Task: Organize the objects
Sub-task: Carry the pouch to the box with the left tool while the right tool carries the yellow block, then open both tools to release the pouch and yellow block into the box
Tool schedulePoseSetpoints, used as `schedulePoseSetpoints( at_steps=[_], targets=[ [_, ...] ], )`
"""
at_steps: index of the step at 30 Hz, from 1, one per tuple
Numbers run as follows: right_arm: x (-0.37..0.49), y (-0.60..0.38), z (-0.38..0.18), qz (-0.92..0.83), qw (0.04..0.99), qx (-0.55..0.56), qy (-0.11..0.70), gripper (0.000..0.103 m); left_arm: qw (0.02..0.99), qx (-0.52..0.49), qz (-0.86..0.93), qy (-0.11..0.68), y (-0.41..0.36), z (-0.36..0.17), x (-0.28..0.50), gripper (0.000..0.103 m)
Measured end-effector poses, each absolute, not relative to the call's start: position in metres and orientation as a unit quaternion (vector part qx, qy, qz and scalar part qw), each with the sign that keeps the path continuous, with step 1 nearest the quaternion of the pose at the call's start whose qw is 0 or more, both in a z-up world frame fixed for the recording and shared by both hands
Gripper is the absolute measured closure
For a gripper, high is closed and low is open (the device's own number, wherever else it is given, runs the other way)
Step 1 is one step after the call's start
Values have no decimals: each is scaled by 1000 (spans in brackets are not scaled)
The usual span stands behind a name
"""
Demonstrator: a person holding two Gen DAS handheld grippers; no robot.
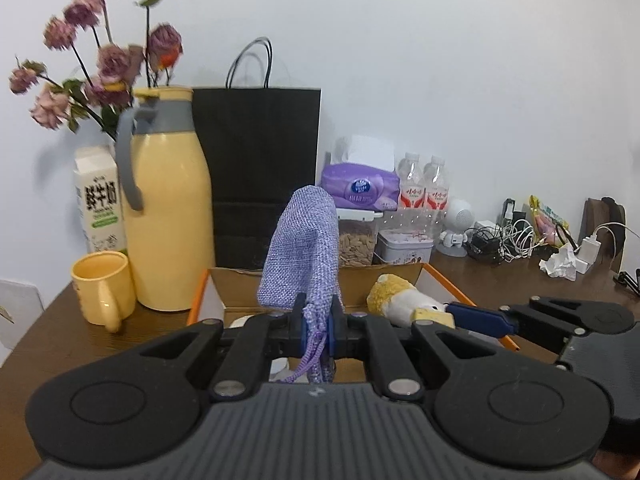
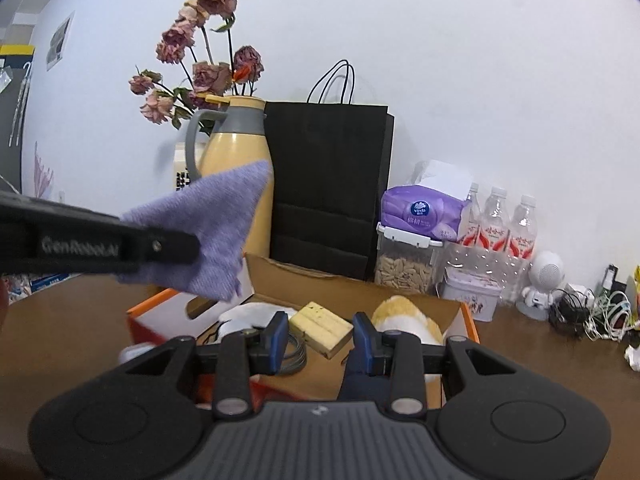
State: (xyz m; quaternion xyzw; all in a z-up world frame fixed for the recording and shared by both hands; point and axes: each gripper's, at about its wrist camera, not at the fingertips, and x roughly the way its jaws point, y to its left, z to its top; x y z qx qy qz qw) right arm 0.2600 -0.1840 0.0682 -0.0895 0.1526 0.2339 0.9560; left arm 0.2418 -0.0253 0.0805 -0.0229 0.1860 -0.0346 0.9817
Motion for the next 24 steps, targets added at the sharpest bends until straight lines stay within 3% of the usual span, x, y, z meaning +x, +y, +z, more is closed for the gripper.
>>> schedulePoseSetpoints(
  at_steps=[11, 19, 20, 21, 22, 23, 24],
  targets=[
    [321, -172, 39, 233, 949, -78, 197, 69, 958, -74, -41, 273, -13, 42, 316, 93],
    [328, -173, 21, 233, 944, -80, 222, 69, 957, -53, -25, 285, -13, 28, 321, 89],
    [328, -173, 22, 232, 943, -79, 223, 69, 957, -48, -22, 284, -14, 27, 321, 86],
    [328, -174, 22, 232, 943, -78, 225, 69, 959, -43, -18, 281, -14, 28, 320, 74],
    [327, -175, 22, 232, 943, -75, 227, 69, 960, -40, -14, 275, -14, 28, 319, 55],
    [327, -176, 22, 233, 943, -73, 227, 67, 963, -38, -8, 268, -14, 30, 317, 46],
    [327, -177, 23, 232, 943, -71, 227, 57, 966, -36, -3, 258, -14, 32, 314, 32]
  ],
)
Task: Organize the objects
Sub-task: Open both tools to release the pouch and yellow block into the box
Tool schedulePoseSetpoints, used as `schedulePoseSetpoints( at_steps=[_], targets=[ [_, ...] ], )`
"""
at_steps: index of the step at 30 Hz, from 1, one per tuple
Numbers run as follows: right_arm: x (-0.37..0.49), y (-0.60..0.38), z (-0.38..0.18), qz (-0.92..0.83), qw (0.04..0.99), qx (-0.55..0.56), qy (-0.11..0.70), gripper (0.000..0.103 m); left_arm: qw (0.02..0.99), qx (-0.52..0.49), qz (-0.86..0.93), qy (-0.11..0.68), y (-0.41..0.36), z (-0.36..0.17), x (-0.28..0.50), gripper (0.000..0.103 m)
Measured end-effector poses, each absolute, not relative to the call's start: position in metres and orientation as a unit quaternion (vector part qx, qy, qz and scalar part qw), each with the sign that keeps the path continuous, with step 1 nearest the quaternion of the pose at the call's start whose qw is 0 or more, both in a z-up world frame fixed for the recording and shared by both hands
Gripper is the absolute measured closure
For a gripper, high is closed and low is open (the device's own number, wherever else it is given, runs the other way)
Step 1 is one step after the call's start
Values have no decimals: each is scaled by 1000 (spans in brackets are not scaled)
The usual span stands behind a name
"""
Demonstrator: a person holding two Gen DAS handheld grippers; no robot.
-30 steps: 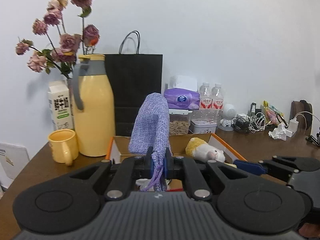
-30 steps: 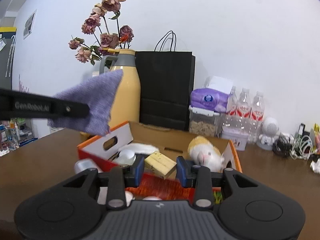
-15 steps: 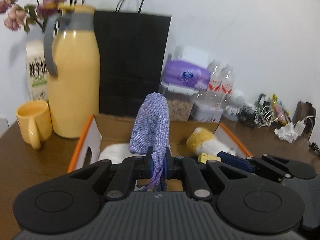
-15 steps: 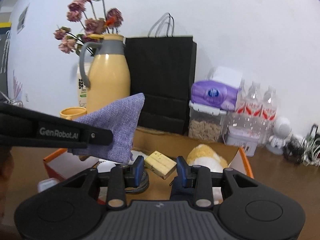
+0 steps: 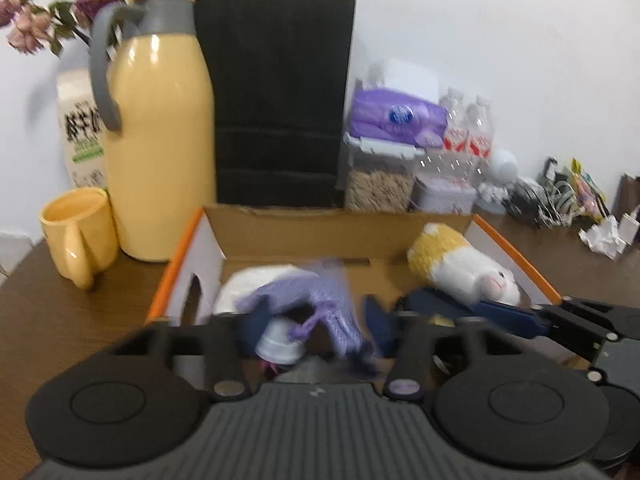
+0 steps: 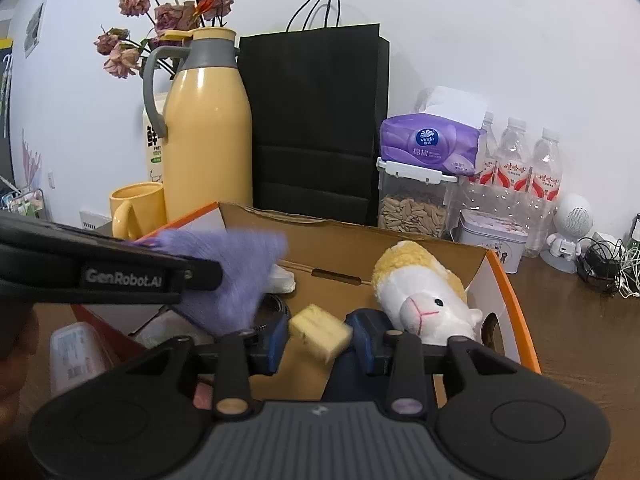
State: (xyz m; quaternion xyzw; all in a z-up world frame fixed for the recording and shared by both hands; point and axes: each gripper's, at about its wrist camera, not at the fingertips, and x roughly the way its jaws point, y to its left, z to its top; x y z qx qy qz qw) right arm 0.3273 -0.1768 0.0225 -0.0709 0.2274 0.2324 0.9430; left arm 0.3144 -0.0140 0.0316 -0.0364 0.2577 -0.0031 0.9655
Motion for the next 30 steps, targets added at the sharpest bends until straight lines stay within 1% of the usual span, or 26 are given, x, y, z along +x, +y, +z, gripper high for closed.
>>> schedulePoseSetpoints(
  at_steps=[1, 2, 3, 4, 6, 7, 19, 30],
  targets=[
    [327, -178, 23, 231, 944, -68, 227, 49, 968, -33, 2, 247, -14, 33, 312, 17],
    [327, -179, 23, 227, 945, -62, 226, 34, 970, -30, 7, 241, -14, 35, 310, 7],
    [327, -180, 23, 226, 946, -59, 224, 22, 971, -29, 14, 235, -14, 36, 309, 0],
    [327, -181, 23, 226, 946, -56, 224, 18, 974, -29, 19, 225, -13, 37, 307, 0],
    [328, -183, 24, 225, 947, -50, 226, 5, 974, -31, 19, 222, -12, 39, 306, 0],
    [329, -183, 23, 224, 946, -48, 228, 0, 974, -33, 20, 223, -12, 39, 306, 0],
    [330, -184, 23, 210, 949, -48, 233, 0, 977, -36, 22, 209, -13, 42, 298, 0],
    [307, -186, 39, 206, 955, -56, 208, 0, 984, -37, 15, 172, -11, 61, 267, 0]
  ],
)
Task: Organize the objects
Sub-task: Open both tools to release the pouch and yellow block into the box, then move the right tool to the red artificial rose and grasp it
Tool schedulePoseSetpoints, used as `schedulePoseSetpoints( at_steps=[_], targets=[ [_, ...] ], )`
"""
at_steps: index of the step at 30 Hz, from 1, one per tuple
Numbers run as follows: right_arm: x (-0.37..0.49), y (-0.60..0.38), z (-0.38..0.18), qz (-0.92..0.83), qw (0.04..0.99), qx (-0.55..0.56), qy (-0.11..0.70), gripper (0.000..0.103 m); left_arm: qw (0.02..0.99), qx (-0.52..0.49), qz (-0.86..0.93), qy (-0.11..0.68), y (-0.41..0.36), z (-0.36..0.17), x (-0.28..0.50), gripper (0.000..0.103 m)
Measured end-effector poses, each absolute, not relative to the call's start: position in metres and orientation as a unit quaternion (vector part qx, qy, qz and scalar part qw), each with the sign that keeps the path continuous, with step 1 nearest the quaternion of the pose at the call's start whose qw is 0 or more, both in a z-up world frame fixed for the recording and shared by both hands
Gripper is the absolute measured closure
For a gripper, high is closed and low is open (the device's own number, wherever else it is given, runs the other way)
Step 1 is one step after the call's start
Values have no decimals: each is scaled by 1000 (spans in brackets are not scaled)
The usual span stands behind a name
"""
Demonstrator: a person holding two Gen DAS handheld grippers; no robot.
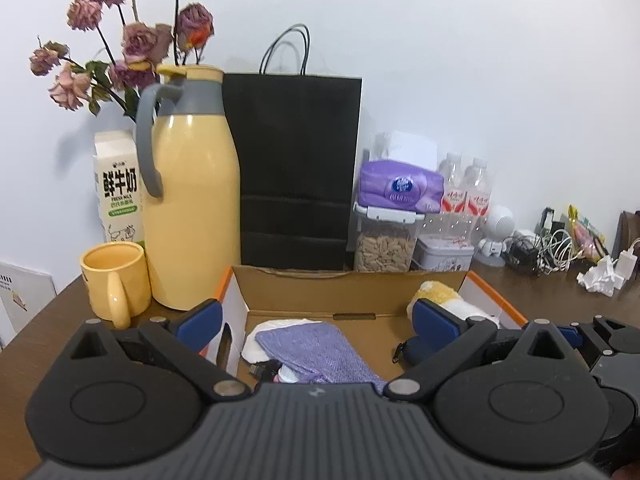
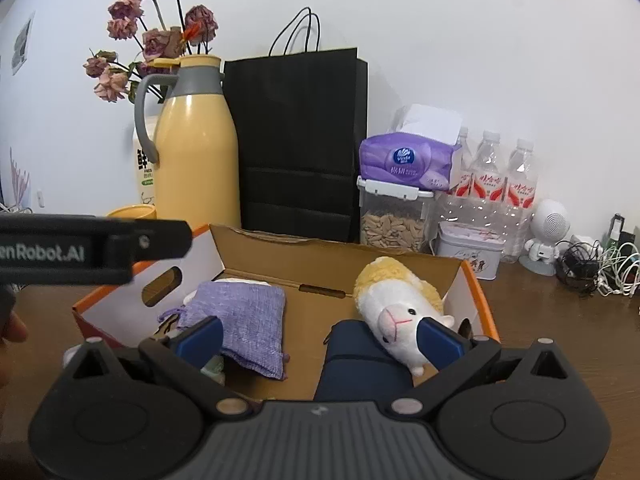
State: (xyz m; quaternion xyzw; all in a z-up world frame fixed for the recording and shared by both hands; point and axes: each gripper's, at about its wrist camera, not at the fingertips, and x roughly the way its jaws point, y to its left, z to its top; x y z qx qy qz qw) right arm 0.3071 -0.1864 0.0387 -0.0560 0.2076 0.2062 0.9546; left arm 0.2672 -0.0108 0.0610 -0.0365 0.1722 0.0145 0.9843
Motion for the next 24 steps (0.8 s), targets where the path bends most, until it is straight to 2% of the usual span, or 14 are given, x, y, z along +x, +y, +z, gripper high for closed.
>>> schedulePoseSetpoints(
  at_steps=[10, 24],
  targets=[
    [265, -203, 51, 206, 958, -56, 193, 0, 985, -36, 11, 169, -7, 66, 226, 0],
    [213, -230, 27, 191, 952, -60, 231, 0, 976, -35, 26, 212, 6, 38, 178, 0]
  ],
)
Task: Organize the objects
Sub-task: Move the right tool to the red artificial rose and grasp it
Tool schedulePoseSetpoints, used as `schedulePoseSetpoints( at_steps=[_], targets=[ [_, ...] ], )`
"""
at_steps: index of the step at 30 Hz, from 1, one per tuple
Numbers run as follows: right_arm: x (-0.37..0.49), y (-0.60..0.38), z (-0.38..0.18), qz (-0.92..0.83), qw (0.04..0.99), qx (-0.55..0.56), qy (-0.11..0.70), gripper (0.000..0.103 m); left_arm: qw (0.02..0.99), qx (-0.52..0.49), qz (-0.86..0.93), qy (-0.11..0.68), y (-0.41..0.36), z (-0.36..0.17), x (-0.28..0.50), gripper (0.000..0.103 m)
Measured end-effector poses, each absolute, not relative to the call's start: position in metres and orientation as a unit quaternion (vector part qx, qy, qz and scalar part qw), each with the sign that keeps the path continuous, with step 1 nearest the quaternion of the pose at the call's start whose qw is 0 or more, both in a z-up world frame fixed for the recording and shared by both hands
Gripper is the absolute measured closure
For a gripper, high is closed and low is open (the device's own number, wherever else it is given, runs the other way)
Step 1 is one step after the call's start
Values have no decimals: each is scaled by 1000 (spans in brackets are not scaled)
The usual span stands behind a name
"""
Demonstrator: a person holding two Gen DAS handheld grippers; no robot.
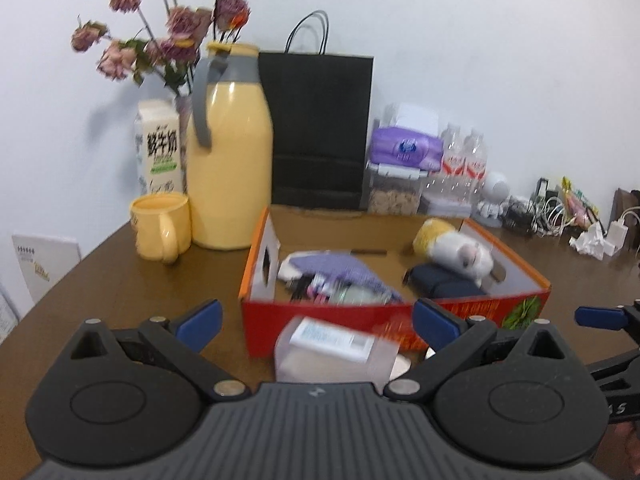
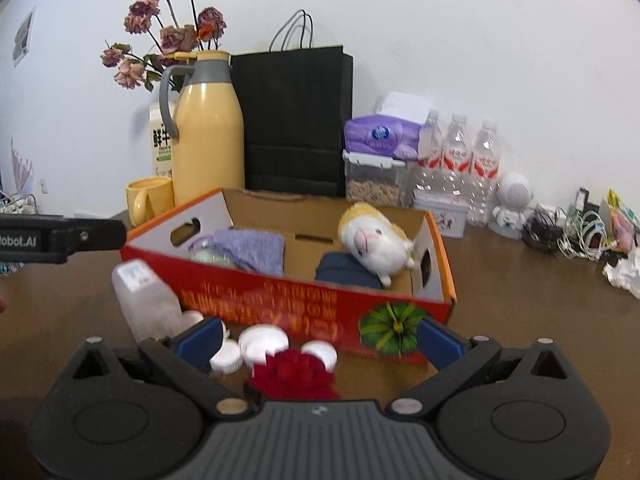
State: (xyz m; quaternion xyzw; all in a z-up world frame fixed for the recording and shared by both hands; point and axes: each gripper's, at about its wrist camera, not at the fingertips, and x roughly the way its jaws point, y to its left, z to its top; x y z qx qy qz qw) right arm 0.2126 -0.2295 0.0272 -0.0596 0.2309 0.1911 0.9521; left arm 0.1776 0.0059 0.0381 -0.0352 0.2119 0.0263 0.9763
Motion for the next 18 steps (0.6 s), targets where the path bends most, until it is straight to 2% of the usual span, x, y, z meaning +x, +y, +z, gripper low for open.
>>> schedulePoseSetpoints(
  at_steps=[18],
  targets=[
    [197, -233, -6, 172, 945, -68, 270, 0, 973, -32, 36, 224, 12, 7, 157, 0]
  ],
)
